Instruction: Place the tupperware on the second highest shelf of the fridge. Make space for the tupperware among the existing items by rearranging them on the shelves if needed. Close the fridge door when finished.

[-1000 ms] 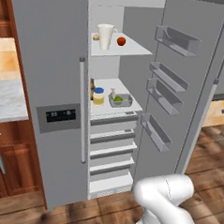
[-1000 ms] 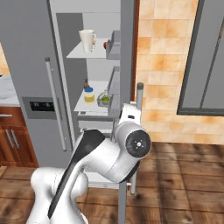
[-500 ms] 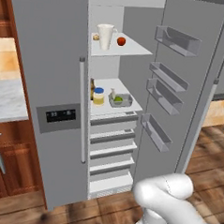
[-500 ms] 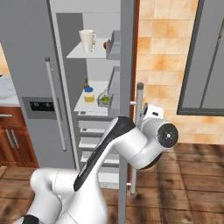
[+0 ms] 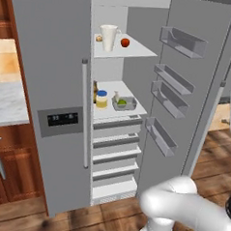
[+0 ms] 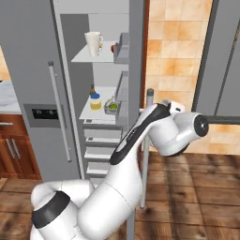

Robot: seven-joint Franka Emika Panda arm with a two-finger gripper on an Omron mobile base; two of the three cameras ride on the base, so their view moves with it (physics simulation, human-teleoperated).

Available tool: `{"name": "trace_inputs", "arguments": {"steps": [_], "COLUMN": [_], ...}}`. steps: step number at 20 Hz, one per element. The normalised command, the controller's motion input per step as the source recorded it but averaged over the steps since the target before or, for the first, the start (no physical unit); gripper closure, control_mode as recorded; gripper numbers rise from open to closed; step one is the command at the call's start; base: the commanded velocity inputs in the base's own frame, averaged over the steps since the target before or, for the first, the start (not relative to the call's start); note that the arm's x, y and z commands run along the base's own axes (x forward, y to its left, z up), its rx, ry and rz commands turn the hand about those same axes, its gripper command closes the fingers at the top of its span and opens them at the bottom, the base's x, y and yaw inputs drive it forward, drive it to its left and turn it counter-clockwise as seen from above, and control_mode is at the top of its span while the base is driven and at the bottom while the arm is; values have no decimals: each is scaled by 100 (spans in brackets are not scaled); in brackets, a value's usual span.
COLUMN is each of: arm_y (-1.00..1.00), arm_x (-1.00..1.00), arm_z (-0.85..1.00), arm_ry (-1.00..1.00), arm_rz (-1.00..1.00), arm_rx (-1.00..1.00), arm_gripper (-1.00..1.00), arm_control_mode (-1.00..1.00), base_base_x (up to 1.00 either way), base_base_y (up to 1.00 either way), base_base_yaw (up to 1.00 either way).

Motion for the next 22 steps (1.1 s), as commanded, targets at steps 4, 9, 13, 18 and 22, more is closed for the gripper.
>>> {"name": "trace_inputs", "arguments": {"steps": [4, 9, 13, 18, 22], "arm_y": [-11, -1, 3, 26, 52], "arm_x": [45, 37, 19, 13, 9], "arm_z": [-17, -37, -38, -36, -9], "arm_ry": [0, -2, -13, -14, -19], "arm_rz": [20, 18, 16, 16, 16], "arm_rx": [5, 3, 5, 5, 5], "arm_gripper": [-100, -100, -100, -100, -100], "arm_control_mode": [-100, -100, -100, -100, -100], "base_base_x": [0, 0, 0, 0, 0], "base_base_y": [0, 0, 0, 0, 0], "base_base_yaw": [0, 0, 0, 0, 0]}}
